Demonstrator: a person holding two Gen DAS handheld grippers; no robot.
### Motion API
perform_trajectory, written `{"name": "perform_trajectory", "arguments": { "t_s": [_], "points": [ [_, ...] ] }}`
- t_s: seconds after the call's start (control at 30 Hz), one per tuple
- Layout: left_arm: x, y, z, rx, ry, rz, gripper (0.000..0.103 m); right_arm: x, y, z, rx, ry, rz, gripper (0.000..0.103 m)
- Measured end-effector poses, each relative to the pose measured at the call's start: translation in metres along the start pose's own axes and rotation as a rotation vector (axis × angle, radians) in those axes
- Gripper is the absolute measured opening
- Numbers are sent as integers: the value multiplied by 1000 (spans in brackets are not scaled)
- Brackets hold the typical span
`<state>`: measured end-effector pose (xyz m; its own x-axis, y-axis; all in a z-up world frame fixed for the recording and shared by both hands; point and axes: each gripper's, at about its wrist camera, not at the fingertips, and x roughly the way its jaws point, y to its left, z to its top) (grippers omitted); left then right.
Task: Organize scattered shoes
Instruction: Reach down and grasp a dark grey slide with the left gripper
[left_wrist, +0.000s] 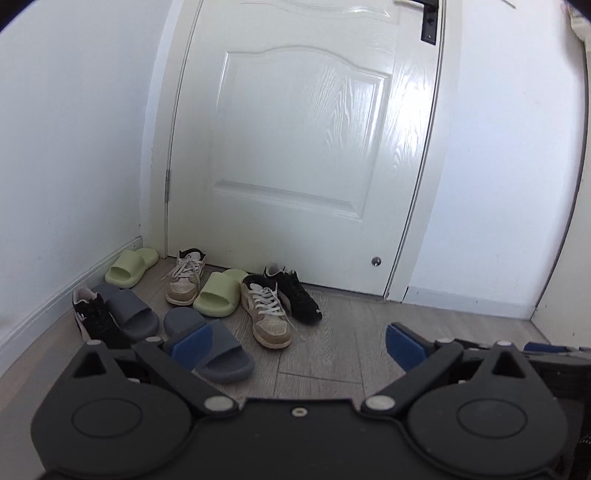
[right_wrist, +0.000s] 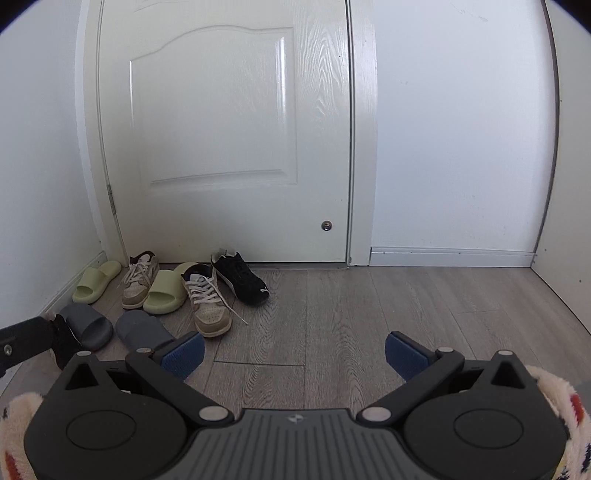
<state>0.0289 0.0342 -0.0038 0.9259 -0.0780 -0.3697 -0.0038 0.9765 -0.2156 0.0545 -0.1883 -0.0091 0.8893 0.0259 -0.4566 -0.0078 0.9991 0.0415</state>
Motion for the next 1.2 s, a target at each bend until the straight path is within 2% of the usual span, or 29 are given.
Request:
{"name": "perform_trajectory", "arguments": {
  "t_s": [0.07,0.13,0.23,0.4,0.53,0.63,0.77,0.97,1.1,1.2],
  "points": [
    [21,4,-5,-25,-4,68,101,19,-5,-6,-16,-17,23,103],
    [57,10,-14,-26,-5,187,101,43,-11,-15,-3,-3,36,103],
    [118,24,-27,-52,41,289,101,84,-21,-28,-13,42,85,103],
    [217,44,-40,-155,111,327,101,151,-32,-44,-74,88,123,103],
    [302,51,-50,-84,213,487,101,196,-47,-48,-20,140,115,103],
    [344,79,-54,-154,271,571,101,214,-56,-54,32,164,101,103],
    [378,111,-57,-254,325,581,101,230,-63,-65,61,202,94,103],
    [409,126,-75,-334,412,536,102,240,-64,-81,39,252,87,103],
    [405,127,-77,-368,375,536,97,237,-67,-85,66,255,81,103],
    [393,123,-77,-420,376,517,93,234,-68,-86,66,244,86,103]
  ]
}}
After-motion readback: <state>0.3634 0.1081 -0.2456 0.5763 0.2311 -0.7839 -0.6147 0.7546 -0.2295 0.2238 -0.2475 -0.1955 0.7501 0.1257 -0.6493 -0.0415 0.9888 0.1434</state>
